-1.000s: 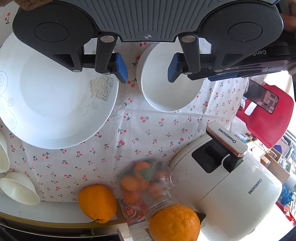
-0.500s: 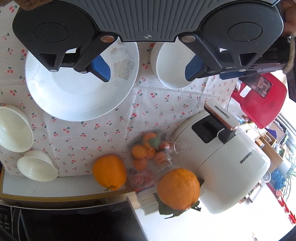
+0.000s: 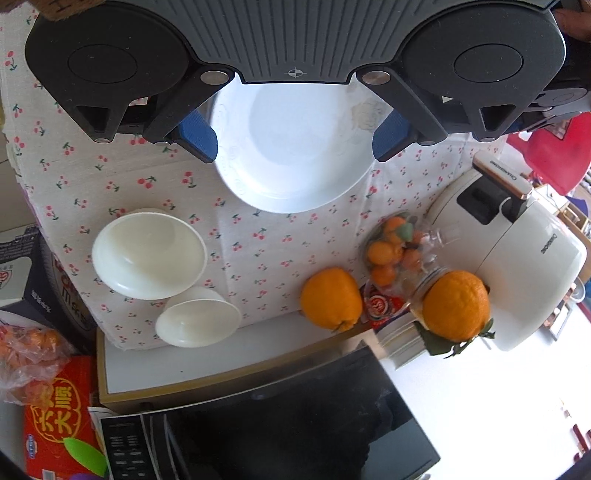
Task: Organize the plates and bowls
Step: 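Move both tools to the larger white bowl near the microwave, then close both grippers on the larger white bowl rim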
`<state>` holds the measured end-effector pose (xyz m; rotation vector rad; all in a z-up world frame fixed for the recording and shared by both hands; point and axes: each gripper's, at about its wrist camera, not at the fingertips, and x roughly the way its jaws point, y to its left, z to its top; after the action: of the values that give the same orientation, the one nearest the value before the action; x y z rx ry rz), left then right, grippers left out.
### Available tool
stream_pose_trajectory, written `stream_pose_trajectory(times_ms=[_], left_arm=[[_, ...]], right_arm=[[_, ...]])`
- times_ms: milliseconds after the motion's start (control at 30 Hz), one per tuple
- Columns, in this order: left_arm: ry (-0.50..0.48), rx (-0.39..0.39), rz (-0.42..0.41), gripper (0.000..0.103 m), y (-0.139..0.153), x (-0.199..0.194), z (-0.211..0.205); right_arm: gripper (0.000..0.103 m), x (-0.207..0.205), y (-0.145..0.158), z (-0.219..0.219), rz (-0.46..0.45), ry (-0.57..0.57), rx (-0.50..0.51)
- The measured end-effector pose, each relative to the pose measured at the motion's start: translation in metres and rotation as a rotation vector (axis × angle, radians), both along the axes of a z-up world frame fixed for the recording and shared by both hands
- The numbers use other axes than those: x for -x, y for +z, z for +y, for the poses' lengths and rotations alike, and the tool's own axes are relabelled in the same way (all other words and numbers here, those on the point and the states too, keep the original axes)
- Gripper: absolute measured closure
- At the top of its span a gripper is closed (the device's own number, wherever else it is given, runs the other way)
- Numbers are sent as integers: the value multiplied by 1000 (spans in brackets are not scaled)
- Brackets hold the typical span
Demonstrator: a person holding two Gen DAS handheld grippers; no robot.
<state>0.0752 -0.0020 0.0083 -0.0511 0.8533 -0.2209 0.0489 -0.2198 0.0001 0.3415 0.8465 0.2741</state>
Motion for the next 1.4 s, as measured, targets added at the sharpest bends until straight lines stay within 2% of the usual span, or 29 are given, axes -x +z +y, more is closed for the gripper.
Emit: stream_pose_trajectory(times_ms=[367,600,967,1133,1267,1367,1400], left_arm=[[-87,-29,-30,1,1,-30,-67],[-101,-20,0,1,-8,-68,-101],[-137,-67,30,1,-31,-109,-145],[-131,-59,58,11,-40,-121,-157],[-138,-46,76,24,-46,-124,-165],[-146,-43,83,34,-50,-125,-172],[-151,-41,87,41,-51,-126,-173]], right_arm=[[6,-30,-11,-72,18,-179,-51],[6,-60,-29,-108,68,-287,-73],[6,-93,-51,-136,120,-345,-127],[7,-100,-58,-140,134,-356,-154],[10,-102,-58,-142,130,-371,-163],[17,-103,-57,-142,122,-375,-151],[23,-103,-57,-142,121,-376,-149]])
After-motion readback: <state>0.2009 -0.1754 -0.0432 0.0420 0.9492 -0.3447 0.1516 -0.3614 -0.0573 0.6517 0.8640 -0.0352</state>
